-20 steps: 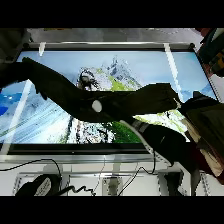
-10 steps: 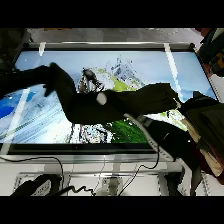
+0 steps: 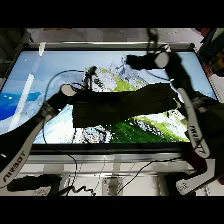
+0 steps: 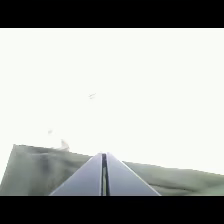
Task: Fold the clothes and pants, and hang the long-sleeved shirts on hangers.
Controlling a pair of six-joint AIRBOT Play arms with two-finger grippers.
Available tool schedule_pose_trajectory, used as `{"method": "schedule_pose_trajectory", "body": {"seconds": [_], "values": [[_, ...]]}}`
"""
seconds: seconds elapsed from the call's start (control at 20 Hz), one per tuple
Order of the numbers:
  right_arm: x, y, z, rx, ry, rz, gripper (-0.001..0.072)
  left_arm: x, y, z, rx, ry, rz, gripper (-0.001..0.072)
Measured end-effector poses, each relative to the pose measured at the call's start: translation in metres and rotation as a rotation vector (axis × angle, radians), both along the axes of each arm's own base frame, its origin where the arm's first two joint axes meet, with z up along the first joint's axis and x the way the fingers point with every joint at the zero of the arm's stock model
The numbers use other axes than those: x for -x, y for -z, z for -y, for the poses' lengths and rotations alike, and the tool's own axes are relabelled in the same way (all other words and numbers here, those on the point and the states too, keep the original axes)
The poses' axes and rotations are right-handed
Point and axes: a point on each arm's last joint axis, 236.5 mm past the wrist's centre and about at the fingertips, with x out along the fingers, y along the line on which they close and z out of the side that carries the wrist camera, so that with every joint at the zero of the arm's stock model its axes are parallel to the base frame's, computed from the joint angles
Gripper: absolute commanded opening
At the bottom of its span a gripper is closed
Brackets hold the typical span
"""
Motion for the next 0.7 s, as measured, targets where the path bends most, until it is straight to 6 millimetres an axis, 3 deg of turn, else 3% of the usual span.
{"method": "schedule_pose_trajectory", "body": {"seconds": [0.1,0.2,0.3,0.35,0.45,0.55,0.7], "values": [[0.003,-0.002,0.047,0.085,0.021,-0.014,0.0028,-0.003,0.005,-0.007,-0.031,0.009,0.021,0.0698],[0.011,0.007,0.106,0.191,0.059,-0.074,0.0028,-0.017,0.006,-0.04,-0.086,-0.028,0.038,0.0697],[0.026,0.019,0.168,0.267,0.109,-0.162,0.0028,-0.033,0.008,-0.093,-0.161,-0.09,0.036,0.0686],[0.036,0.025,0.199,0.296,0.137,-0.209,0.0028,-0.039,0.01,-0.124,-0.2,-0.125,0.022,0.0635],[0.054,0.035,0.244,0.298,0.185,-0.289,0.0028,-0.041,0.02,-0.182,-0.258,-0.183,-0.038,0.0622],[0.074,0.048,0.271,0.258,0.211,-0.366,0.0028,-0.036,0.035,-0.232,-0.294,-0.245,-0.116,0.0622],[0.095,0.069,0.284,0.195,0.218,-0.458,0.0028,-0.022,0.068,-0.28,-0.311,-0.319,-0.234,0.0623]]}}
